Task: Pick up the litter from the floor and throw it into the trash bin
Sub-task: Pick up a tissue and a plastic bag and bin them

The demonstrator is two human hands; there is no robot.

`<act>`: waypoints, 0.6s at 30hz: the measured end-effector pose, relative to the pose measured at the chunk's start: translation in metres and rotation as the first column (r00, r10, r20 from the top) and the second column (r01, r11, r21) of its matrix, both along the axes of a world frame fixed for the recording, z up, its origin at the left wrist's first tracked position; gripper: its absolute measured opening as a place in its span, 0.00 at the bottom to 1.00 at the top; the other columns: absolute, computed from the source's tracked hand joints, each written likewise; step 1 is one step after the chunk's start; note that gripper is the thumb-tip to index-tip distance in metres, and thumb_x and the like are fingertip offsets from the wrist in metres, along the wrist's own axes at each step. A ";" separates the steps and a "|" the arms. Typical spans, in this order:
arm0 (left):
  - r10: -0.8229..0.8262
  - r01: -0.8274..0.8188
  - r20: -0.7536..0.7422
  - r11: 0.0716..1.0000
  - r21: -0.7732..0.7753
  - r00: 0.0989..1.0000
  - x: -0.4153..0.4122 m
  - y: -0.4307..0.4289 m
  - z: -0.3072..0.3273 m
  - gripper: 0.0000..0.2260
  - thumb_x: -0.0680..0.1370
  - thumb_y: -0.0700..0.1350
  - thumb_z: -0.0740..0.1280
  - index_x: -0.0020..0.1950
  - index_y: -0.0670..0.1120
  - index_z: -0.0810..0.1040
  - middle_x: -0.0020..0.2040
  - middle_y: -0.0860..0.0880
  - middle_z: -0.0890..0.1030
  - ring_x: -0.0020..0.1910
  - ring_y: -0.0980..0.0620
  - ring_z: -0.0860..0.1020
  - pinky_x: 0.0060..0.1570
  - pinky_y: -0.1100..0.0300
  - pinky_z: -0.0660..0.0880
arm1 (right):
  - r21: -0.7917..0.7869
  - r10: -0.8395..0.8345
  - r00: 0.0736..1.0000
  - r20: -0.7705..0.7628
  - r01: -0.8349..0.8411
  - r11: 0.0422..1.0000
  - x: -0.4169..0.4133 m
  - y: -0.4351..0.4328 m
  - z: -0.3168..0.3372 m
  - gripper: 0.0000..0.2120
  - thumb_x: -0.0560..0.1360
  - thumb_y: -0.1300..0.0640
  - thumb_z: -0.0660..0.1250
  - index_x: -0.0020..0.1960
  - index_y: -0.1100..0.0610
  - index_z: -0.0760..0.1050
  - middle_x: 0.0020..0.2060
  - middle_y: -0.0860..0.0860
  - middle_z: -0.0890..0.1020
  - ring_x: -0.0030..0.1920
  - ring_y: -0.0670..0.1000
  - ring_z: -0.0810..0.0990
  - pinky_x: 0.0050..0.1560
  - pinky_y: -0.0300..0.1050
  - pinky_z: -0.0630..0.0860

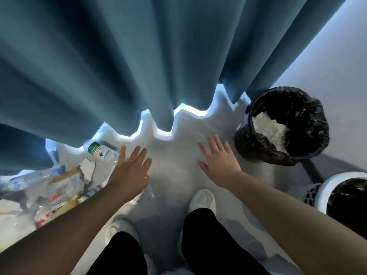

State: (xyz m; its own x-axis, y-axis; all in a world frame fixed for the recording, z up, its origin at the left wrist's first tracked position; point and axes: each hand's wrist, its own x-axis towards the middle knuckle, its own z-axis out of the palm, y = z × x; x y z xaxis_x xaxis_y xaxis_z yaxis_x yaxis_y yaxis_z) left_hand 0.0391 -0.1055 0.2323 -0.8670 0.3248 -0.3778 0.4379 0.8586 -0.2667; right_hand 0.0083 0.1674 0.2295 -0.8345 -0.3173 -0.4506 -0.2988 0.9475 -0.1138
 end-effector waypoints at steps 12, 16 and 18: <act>0.425 -0.417 0.144 0.905 -0.084 0.894 0.077 -0.146 -0.088 0.26 0.74 0.60 0.65 0.67 0.47 0.73 0.71 0.43 0.70 0.71 0.41 0.67 0.68 0.34 0.56 | -0.029 0.193 0.960 0.205 -0.191 0.981 0.025 -0.157 -0.089 0.31 0.81 0.43 0.53 0.78 0.50 0.47 0.78 0.55 0.49 0.78 0.58 0.47 0.74 0.59 0.53; 0.451 -0.452 0.147 0.892 -0.028 0.880 0.081 -0.158 -0.138 0.26 0.74 0.60 0.64 0.67 0.48 0.70 0.70 0.44 0.69 0.70 0.43 0.67 0.68 0.35 0.57 | -0.002 0.134 0.941 0.312 -0.140 0.990 0.027 -0.181 -0.139 0.33 0.79 0.44 0.58 0.78 0.51 0.48 0.77 0.54 0.55 0.77 0.57 0.52 0.72 0.57 0.57; 0.431 -0.434 0.150 0.901 -0.012 0.890 0.080 -0.161 -0.162 0.28 0.73 0.61 0.66 0.67 0.47 0.71 0.69 0.43 0.71 0.69 0.43 0.68 0.68 0.35 0.58 | -0.021 0.123 0.934 0.335 -0.123 0.992 0.029 -0.194 -0.158 0.33 0.78 0.45 0.60 0.77 0.52 0.51 0.75 0.54 0.59 0.75 0.57 0.56 0.70 0.56 0.61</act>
